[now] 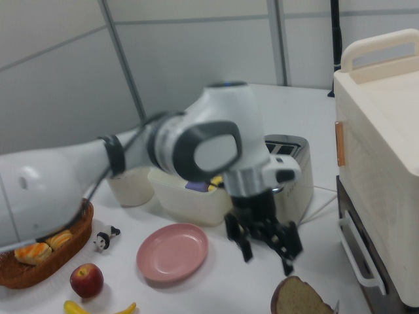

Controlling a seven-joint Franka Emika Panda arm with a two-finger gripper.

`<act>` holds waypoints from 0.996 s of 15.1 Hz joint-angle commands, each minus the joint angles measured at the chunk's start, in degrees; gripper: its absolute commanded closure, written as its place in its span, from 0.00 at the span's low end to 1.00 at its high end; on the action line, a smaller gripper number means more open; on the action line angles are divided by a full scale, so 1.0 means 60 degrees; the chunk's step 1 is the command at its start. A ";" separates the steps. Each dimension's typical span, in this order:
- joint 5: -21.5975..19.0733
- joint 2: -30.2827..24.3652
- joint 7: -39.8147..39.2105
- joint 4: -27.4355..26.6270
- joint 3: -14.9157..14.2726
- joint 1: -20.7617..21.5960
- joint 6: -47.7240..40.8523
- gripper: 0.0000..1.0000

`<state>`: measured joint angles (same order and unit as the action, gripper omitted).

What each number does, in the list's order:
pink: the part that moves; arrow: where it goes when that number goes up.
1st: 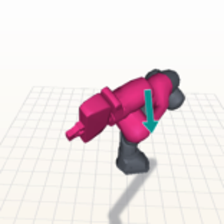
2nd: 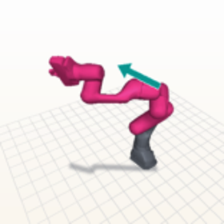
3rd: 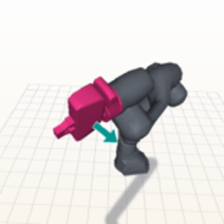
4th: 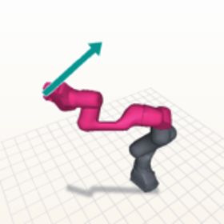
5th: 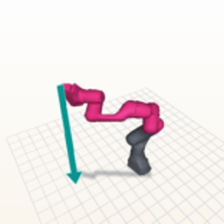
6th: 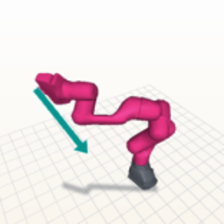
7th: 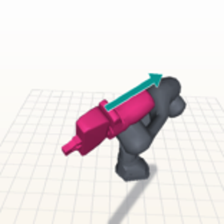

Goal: Put the bread in the toaster
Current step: 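Move the gripper to the bread slice in the metal rack and grasp it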

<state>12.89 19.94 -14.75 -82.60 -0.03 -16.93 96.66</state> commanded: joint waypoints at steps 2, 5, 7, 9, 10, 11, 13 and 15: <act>0.0811 0.0207 -0.0178 -0.0998 -0.0009 -0.0225 0.1408 0.00; 0.0957 0.0456 -0.0178 -0.0999 -0.0009 -0.0225 0.1454 0.00; 0.0958 0.0559 -0.0193 -0.0999 0.0020 -0.0225 0.1468 0.00; 0.0972 0.0589 -0.0353 -0.0999 -0.0009 -0.0239 0.1468 0.24; 0.0972 0.0603 -0.0601 -0.0999 -0.0009 -0.0269 0.1468 0.35; 0.0987 0.0632 -0.0806 -0.0999 -0.0009 -0.0385 0.1570 0.45; 0.1001 0.0676 -0.0896 -0.1042 -0.0009 -0.0444 0.1936 0.59; 0.1074 0.0662 -0.1173 -0.1028 -0.0009 -0.0634 0.1952 0.67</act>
<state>17.95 24.75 -19.06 -87.38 -0.04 -19.54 106.37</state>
